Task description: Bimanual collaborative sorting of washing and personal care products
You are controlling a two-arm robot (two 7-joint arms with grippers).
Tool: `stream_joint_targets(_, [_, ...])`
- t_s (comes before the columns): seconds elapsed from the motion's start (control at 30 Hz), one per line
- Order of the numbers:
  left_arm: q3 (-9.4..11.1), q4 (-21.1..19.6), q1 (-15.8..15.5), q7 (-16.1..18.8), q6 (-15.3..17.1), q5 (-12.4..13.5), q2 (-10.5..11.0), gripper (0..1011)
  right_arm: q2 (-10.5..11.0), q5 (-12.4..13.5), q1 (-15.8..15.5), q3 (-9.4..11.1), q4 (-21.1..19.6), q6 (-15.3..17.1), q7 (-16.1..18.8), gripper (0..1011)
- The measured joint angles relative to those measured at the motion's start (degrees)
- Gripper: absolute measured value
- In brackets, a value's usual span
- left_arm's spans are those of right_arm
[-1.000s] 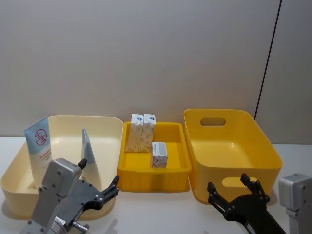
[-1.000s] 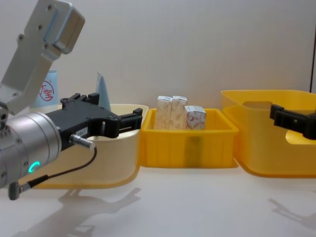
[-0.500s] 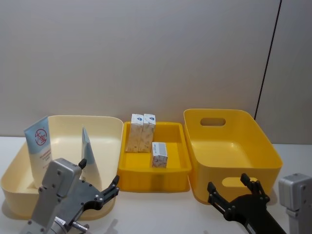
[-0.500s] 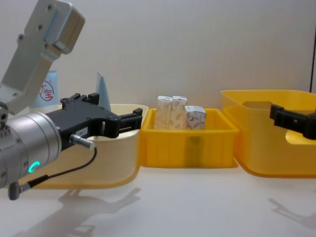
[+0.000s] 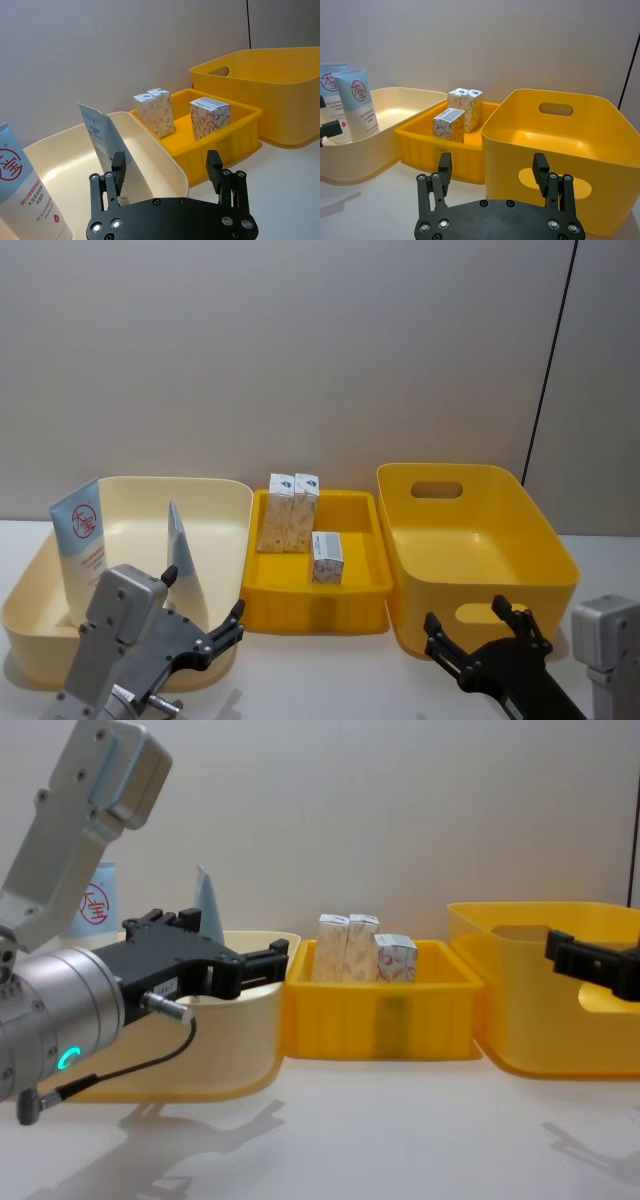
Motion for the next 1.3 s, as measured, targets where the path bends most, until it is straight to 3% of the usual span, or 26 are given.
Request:
stream_joint_targets(0.27, [0.0, 0.0, 0.0, 0.0, 0.0, 0.0, 0.0, 1000, -0.3, 1.9, 0.0, 0.0, -1.8, 1.7, 1.5, 1001])
stream_joint_targets(0.5, [0.0, 0.0, 0.0, 0.0, 0.0, 0.0, 0.0, 999, -1.0, 5.2, 1.1, -0.1, -6.6, 8.7, 2.3, 1001])
stream_joint_targets(0.7, [0.0, 0.0, 0.0, 0.0, 0.0, 0.0, 0.0, 1000, -1.9, 5.7, 2.6, -0.8, -8.5, 12.8, 1.4, 1001])
stream_joint_targets(0.97, [0.0, 0.0, 0.0, 0.0, 0.0, 0.0, 0.0, 999, -3.9, 5.5, 6.1, -1.9, -8.1, 18.1, -1.0, 1001])
stream_joint_targets(1.3, [0.0, 0.0, 0.0, 0.0, 0.0, 0.0, 0.0, 1000, -7.6, 5.3, 13.1, -3.4, -3.2, 25.4, -3.1, 1001])
